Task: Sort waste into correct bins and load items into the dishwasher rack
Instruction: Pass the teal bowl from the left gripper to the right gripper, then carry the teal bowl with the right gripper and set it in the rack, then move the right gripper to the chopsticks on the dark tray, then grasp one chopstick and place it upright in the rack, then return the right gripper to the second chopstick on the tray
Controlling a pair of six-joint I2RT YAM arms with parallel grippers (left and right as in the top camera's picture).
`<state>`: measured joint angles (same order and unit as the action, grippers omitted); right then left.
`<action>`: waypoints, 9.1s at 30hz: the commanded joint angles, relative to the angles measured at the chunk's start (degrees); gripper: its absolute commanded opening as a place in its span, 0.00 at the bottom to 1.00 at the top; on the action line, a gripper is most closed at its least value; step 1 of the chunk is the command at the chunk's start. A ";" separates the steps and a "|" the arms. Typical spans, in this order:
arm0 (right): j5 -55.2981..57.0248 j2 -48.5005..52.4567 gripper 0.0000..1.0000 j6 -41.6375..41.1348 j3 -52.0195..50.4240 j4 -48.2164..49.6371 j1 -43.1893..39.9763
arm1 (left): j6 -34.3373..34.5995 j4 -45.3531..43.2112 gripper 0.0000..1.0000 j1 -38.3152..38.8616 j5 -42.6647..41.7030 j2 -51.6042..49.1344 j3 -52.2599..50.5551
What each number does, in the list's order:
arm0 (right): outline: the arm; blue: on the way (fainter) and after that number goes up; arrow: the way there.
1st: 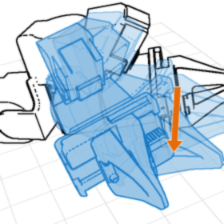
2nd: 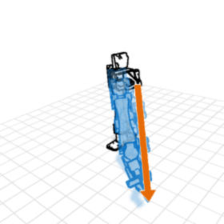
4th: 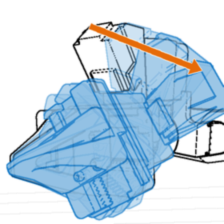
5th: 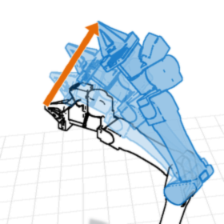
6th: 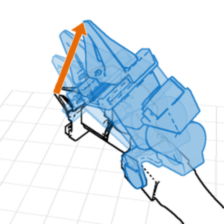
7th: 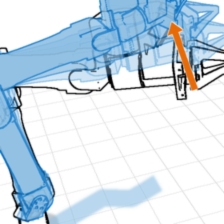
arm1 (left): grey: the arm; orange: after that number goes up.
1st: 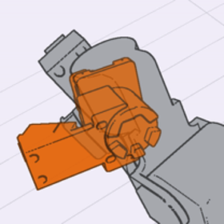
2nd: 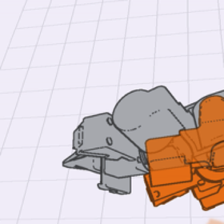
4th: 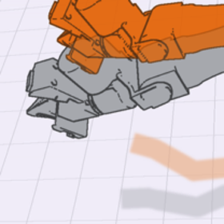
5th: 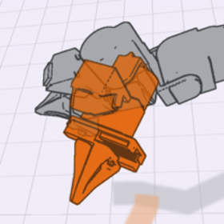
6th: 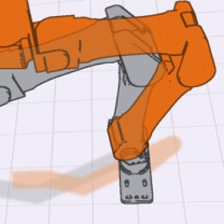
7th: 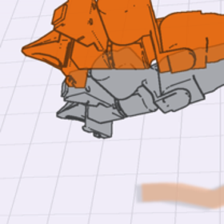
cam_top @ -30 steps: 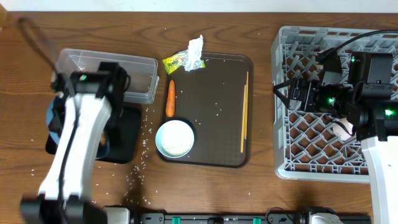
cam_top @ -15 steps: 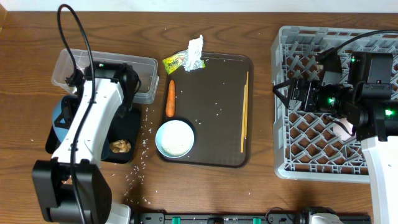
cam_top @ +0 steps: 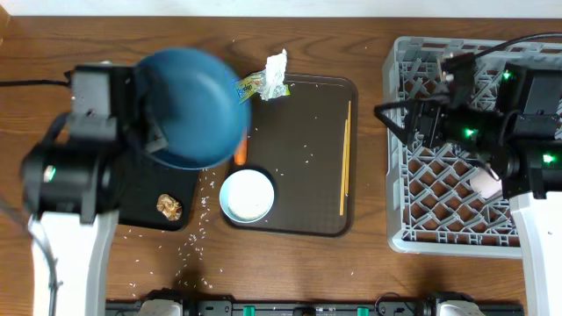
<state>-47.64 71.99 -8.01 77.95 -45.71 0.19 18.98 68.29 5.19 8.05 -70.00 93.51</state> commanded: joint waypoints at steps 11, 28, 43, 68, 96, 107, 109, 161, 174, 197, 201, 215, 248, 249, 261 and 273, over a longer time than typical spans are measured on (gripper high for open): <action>5.11 0.42 0.82 -9.29 0.26 11.02 18.25 | -4.39 -3.32 0.06 10.82 -13.20 2.45 0.76; 23.85 2.49 0.01 -12.55 0.26 12.09 24.90 | -5.01 -7.41 0.06 20.94 -8.39 2.27 0.76; 57.70 -2.38 0.01 -6.91 0.85 4.00 24.90 | -5.51 -8.59 0.98 20.94 -10.62 2.91 0.79; 113.18 10.84 0.01 40.72 0.81 35.45 -6.49 | -5.44 -6.88 0.98 20.94 -10.62 3.52 0.79; 97.35 25.94 0.01 86.31 0.81 49.62 -14.40 | -5.46 -2.75 0.98 20.94 -10.62 3.45 0.79; 95.21 29.27 0.01 86.31 0.79 49.40 -14.05 | -5.44 -2.12 0.98 20.94 -10.64 3.41 0.79; 95.12 29.81 0.03 86.33 0.79 49.44 -13.81 | -5.44 -1.75 0.98 20.94 -10.64 3.41 0.79; 49.33 18.03 0.81 2.36 0.79 3.54 19.56 | -5.07 3.52 0.98 20.87 8.31 11.15 7.13; 39.71 29.51 0.26 -20.28 0.72 -6.21 27.32 | -3.69 12.50 0.98 20.87 10.27 13.51 7.13; 49.13 44.70 0.27 -23.26 0.66 -8.24 27.91 | -3.69 12.48 0.98 20.87 10.27 13.53 7.13; 48.06 45.00 0.22 -23.32 0.55 -7.85 27.91 | -3.69 12.48 0.98 20.87 10.27 13.53 7.13; 40.22 38.56 0.01 -15.78 3.13 -2.78 27.52 | -3.69 12.48 0.98 20.87 10.27 13.53 7.13; 38.03 23.47 0.42 4.90 3.50 -11.02 4.72 | -3.69 12.48 0.98 20.87 10.27 13.53 7.13; 37.92 22.69 0.42 4.83 3.50 -10.93 6.25 | -3.69 12.48 0.98 20.87 10.27 13.53 7.13; 50.99 27.96 0.25 -20.17 1.03 -8.92 24.20 | -3.69 12.48 0.98 20.87 10.27 13.53 7.13; 49.55 41.88 0.26 -23.04 1.03 -3.85 24.11 | -3.69 12.48 0.98 20.87 10.27 13.53 7.13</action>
<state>1.52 112.86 -29.19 79.18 -50.09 24.67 15.00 80.75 26.00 17.15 -56.47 100.36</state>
